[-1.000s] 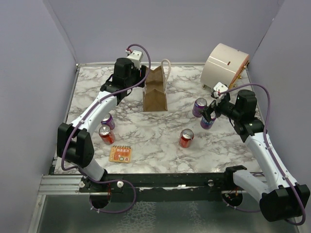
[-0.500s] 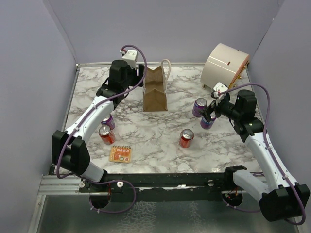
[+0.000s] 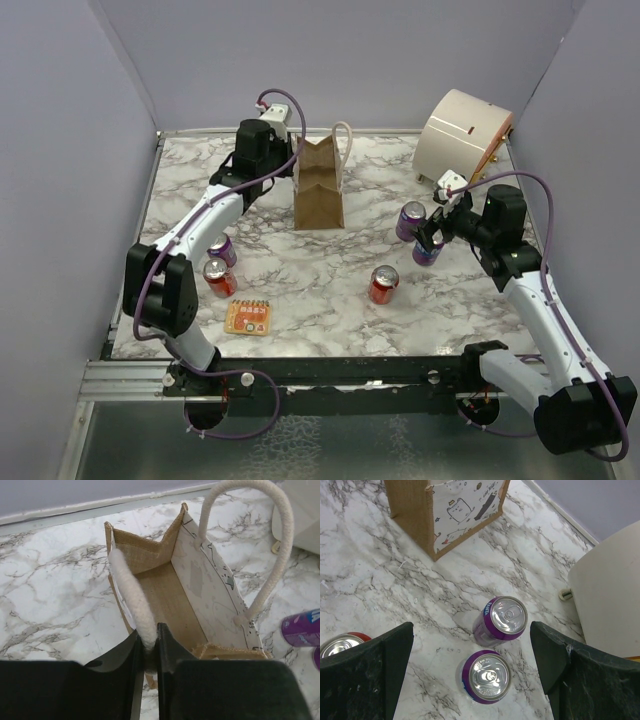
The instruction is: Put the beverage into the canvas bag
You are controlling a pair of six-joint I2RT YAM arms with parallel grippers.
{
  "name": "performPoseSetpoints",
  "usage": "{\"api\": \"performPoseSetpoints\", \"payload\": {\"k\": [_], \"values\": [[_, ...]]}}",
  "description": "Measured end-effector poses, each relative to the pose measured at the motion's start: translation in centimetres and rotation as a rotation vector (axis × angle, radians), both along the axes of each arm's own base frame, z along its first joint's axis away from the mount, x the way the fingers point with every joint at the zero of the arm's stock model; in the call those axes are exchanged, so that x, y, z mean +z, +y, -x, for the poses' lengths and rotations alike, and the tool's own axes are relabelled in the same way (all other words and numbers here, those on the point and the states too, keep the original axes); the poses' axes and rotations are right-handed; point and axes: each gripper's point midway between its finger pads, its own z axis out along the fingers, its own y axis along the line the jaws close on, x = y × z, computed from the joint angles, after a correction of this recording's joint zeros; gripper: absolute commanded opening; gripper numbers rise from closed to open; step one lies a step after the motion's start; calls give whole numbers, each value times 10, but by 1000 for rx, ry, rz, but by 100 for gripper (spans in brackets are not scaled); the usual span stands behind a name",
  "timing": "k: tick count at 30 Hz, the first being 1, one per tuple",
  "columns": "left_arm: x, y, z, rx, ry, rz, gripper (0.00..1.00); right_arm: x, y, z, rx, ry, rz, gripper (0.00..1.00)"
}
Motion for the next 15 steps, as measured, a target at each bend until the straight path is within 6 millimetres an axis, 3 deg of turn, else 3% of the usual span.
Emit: {"api": "performPoseSetpoints", "payload": {"k": [2, 5, 7, 8, 10, 15], "values": [[3, -5, 4, -34, 2, 20, 0, 0, 0, 0, 0, 0, 0, 100], [9, -13, 16, -87, 17, 52, 0, 0, 0, 0, 0, 1, 0, 100], [13, -17, 33, -136, 36, 77, 0, -1, 0, 0, 2, -2, 5, 100], [18, -22, 57, -199, 68, 110, 0, -1, 0, 0, 2, -1, 5, 100], [20, -28, 76, -248, 84, 155, 0, -2, 0, 0, 4, 0, 5, 100], [-19, -30, 140, -326, 227, 240, 0, -6, 6, 1, 37, 18, -6, 100]]}}
